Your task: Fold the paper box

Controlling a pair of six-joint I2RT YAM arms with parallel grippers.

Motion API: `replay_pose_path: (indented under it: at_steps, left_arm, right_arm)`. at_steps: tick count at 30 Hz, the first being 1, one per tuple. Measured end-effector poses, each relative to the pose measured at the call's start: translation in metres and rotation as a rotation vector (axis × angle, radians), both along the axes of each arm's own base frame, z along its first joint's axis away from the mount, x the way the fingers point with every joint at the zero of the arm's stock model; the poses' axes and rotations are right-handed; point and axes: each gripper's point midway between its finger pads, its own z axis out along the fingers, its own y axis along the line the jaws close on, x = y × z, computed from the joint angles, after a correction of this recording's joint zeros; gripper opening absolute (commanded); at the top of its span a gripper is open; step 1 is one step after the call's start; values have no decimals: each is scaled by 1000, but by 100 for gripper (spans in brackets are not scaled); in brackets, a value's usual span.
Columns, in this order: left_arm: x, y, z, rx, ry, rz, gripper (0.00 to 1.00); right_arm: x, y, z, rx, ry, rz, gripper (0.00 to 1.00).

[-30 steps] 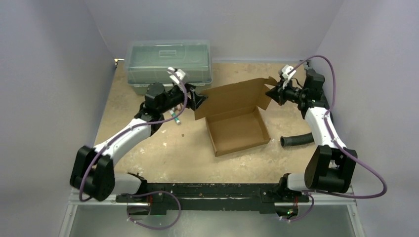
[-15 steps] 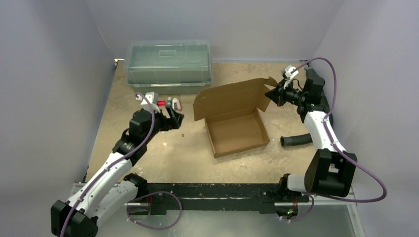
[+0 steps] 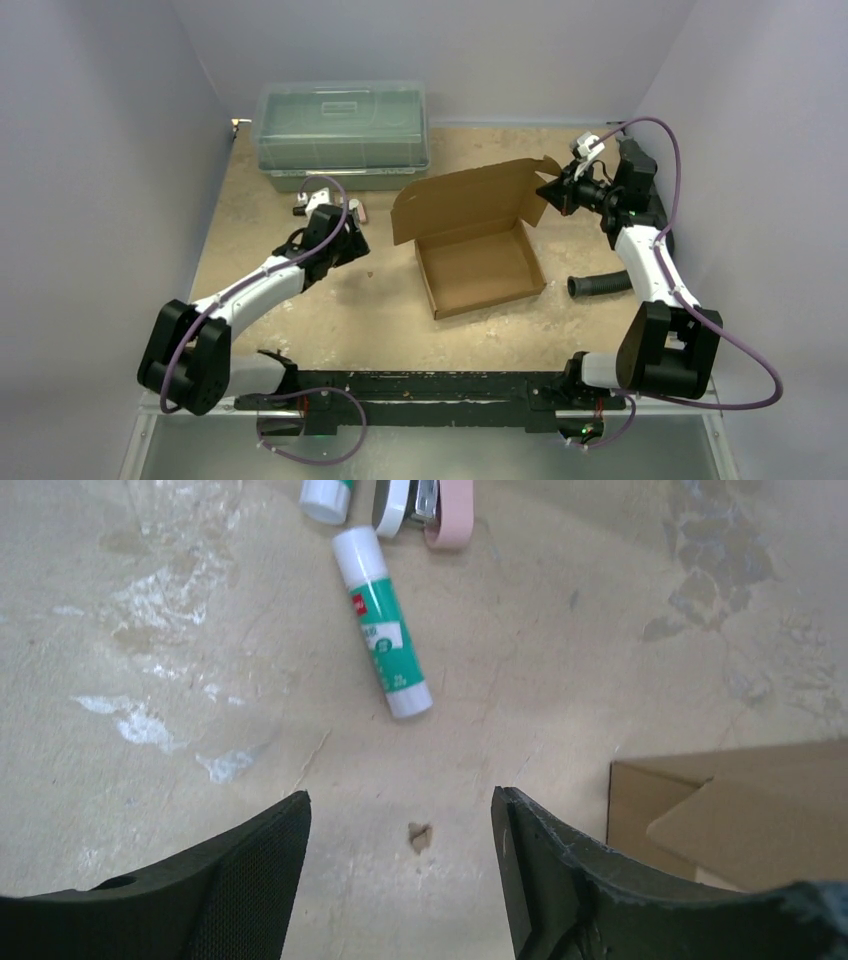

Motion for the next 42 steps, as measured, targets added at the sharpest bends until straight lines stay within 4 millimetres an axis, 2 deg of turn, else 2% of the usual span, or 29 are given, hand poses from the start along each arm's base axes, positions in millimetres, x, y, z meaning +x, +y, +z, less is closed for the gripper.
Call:
replay_pose_path:
  at_steps: [10, 16, 20, 28, 30, 33, 36, 39, 42]
  left_arm:
    - [46, 5, 2, 80, 2, 126, 54]
    - [60, 6, -1, 105, 3, 159, 52]
    - [67, 5, -13, 129, 28, 165, 50]
    - [67, 10, -49, 177, 102, 173, 40]
    - [69, 11, -54, 181, 111, 178, 35]
    - [74, 12, -55, 180, 107, 184, 17]
    - [77, 12, -56, 176, 100, 189, 5]
    - [78, 12, -56, 167, 101, 191, 0]
    - [75, 12, -55, 157, 98, 189, 0]
  right_arm:
    - [0, 0, 0, 0, 0, 0, 0]
    - [0, 0, 0, 0, 1, 0, 0]
    - [0, 0, 0, 0, 1, 0, 0]
    - [0, 0, 0, 1, 1, 0, 0]
    - [0, 0, 0, 1, 1, 0, 0]
    - [0, 0, 0, 1, 1, 0, 0]
    - [0, 0, 0, 1, 2, 0, 0]
    - [0, 0, -1, 1, 3, 0, 0]
    - [0, 0, -1, 1, 4, 0, 0]
